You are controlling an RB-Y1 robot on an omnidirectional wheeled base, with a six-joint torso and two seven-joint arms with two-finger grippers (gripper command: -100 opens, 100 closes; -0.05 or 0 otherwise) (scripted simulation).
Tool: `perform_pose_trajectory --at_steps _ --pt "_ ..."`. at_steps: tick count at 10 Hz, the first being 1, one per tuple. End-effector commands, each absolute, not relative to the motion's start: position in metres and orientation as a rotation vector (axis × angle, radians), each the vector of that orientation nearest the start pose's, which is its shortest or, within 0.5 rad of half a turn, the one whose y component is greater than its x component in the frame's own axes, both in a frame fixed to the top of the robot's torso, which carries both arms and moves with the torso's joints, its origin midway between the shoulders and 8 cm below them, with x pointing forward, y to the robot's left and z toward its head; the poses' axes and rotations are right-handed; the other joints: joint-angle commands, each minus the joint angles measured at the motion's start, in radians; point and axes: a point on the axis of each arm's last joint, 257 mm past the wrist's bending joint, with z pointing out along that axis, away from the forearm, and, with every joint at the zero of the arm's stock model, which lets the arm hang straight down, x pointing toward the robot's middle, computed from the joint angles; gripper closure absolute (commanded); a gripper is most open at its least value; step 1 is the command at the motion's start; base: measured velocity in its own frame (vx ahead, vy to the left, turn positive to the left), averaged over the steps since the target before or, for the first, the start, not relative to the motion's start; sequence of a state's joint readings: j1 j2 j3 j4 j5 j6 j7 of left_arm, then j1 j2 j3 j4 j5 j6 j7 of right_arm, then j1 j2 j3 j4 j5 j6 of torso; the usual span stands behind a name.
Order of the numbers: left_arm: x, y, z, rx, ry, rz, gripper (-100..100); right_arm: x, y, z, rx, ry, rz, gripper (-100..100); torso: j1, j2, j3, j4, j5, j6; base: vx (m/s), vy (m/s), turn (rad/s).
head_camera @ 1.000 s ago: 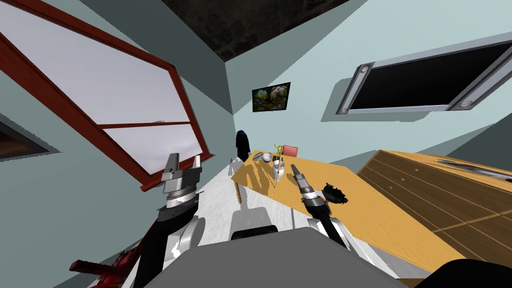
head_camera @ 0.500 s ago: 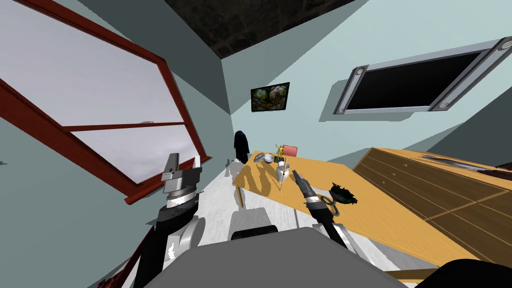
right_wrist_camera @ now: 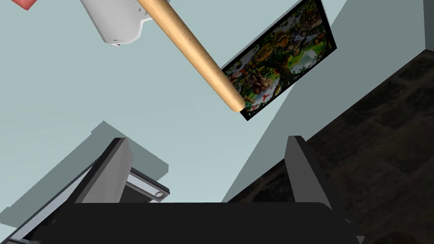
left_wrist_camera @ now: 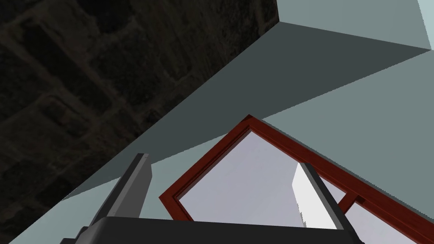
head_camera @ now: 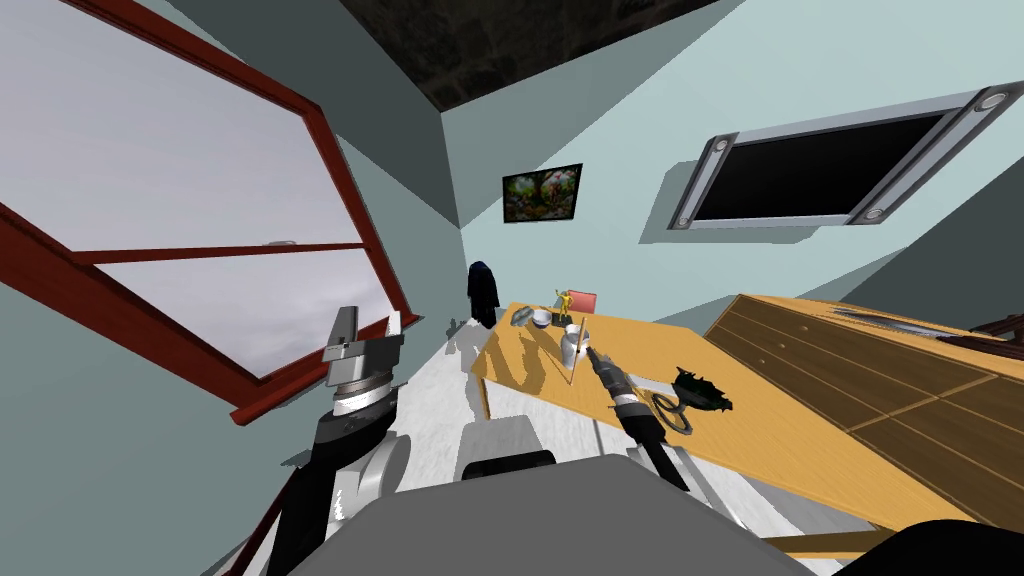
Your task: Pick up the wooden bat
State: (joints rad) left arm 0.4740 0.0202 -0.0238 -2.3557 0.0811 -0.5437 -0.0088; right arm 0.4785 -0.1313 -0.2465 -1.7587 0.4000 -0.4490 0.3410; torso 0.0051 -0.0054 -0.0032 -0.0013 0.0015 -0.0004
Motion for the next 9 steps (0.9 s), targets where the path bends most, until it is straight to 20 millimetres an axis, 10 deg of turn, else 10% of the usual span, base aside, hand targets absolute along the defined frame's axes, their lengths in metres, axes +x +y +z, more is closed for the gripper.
perform_pose_trajectory --at_steps 1,9 --pt "0.32 0.272 0.073 -0.578 0.481 -1.411 0 0.378 -0.4 -0.237 0.471 1.397 0.295 -100 0.0 0.0 0.0 0.0 0.0 0.0 0.063 0.102 -0.041" --pt "0.32 0.272 0.073 -0.578 0.481 -1.411 0 0.385 -0.452 -0.29 0.409 1.549 -0.002 -100 -0.003 0.001 0.001 0.0 -0.001 0.0 0.047 0.076 -0.022"
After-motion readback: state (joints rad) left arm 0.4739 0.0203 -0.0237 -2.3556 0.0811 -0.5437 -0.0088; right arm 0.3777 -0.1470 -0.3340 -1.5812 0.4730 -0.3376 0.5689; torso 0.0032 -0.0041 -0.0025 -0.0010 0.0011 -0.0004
